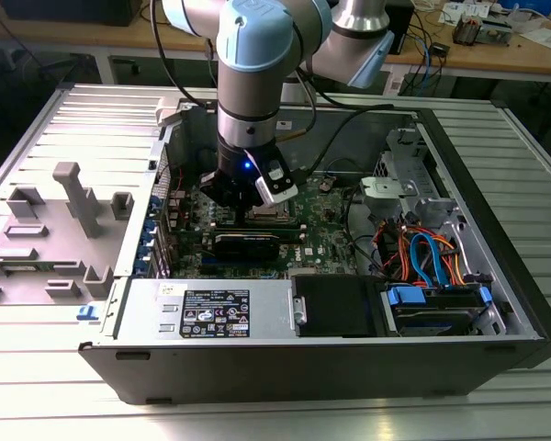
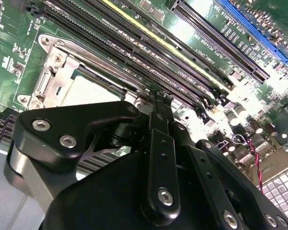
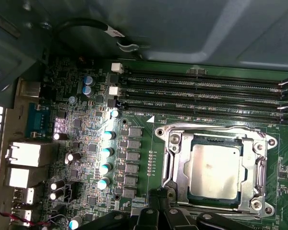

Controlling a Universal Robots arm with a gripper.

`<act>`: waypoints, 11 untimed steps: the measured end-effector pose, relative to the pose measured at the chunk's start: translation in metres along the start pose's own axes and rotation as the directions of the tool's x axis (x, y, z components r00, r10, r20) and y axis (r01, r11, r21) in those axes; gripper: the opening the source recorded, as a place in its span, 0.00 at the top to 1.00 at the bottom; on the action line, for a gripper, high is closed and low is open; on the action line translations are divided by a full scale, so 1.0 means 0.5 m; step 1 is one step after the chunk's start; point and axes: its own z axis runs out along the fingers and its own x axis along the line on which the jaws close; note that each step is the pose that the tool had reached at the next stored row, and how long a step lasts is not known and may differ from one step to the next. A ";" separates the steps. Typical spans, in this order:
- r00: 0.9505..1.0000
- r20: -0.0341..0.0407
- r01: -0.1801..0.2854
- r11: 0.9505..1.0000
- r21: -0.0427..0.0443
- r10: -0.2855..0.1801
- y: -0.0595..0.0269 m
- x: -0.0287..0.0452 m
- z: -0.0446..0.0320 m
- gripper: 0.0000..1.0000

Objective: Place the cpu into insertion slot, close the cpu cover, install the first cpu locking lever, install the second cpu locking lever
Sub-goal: 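Install the second cpu locking lever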

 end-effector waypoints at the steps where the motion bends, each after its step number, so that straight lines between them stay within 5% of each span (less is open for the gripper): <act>1: 1.000 0.000 0.000 1.000 0.000 0.000 0.000 0.000 -0.002 0.89; 11: 1.000 -0.001 0.001 1.000 0.000 -0.001 0.000 0.001 -0.009 0.89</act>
